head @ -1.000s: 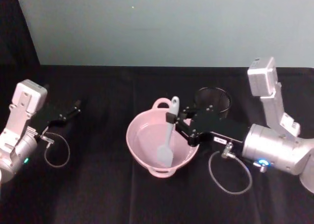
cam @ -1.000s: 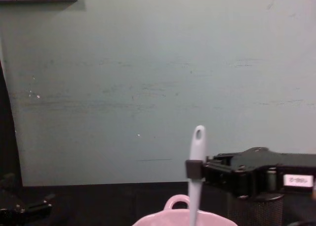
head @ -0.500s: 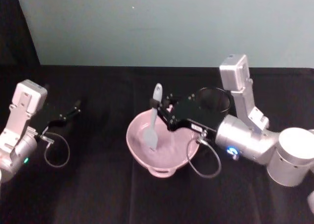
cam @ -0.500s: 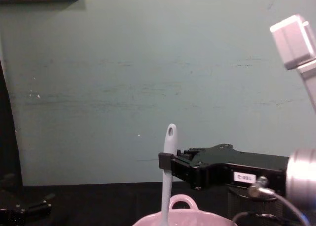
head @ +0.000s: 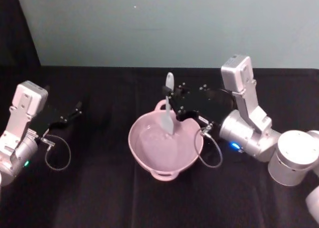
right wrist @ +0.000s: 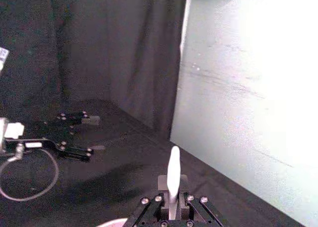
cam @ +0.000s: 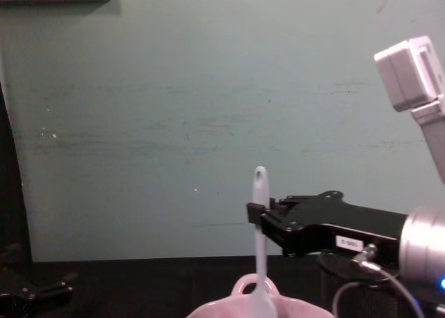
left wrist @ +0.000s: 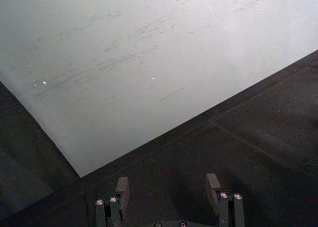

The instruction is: Use the one hand to pick up the spoon and stir the clear water in the bowl.

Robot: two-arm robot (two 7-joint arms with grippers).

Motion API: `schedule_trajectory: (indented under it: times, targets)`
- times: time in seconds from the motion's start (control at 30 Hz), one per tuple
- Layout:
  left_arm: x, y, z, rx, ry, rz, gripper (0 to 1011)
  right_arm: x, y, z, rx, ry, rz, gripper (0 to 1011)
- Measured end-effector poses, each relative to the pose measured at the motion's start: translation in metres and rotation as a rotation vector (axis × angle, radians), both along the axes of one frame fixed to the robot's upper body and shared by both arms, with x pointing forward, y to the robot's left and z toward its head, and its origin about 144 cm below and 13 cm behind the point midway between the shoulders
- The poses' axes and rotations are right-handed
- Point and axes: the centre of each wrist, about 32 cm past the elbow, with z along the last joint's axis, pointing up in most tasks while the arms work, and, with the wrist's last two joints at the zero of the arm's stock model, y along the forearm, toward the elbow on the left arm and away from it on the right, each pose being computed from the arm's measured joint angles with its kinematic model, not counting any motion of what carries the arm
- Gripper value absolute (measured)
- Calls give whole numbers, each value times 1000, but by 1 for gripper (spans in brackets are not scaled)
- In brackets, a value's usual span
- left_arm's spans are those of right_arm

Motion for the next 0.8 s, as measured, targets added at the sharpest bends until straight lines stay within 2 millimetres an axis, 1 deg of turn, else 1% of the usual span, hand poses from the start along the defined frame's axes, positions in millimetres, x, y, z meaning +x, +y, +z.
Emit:
schedule_trajectory:
  times: [0.1,0.2,0.23,0.33,0.43,0.47,0.57,0.6,0.67,0.8]
  targets:
    - [0,0,0,0,0,0,1011,-2,-6,1,-15,-11,-14,112]
    - [0,0,0,0,0,0,1011,-9,-14,3,-37,-17,-21,112]
    - [0,0,0,0,0,0,1011,-9,-14,3,-37,-17,-21,112]
    - [0,0,0,0,0,0,1011,-19,-22,6,-50,-5,-11,112]
    - [0,0,0,0,0,0,1011,-28,-26,8,-44,22,9,112]
    - [0,0,0,0,0,0,1011,-28,-26,8,-44,22,9,112]
    - [0,0,0,0,0,0,1011,-36,-28,10,-25,61,39,112]
    - [0,0,0,0,0,0,1011,-42,-29,11,-5,87,64,112]
    - [0,0,0,0,0,0,1011,-44,-28,12,2,95,74,112]
    - [0,0,0,0,0,0,1011,-52,-24,11,35,139,121,112]
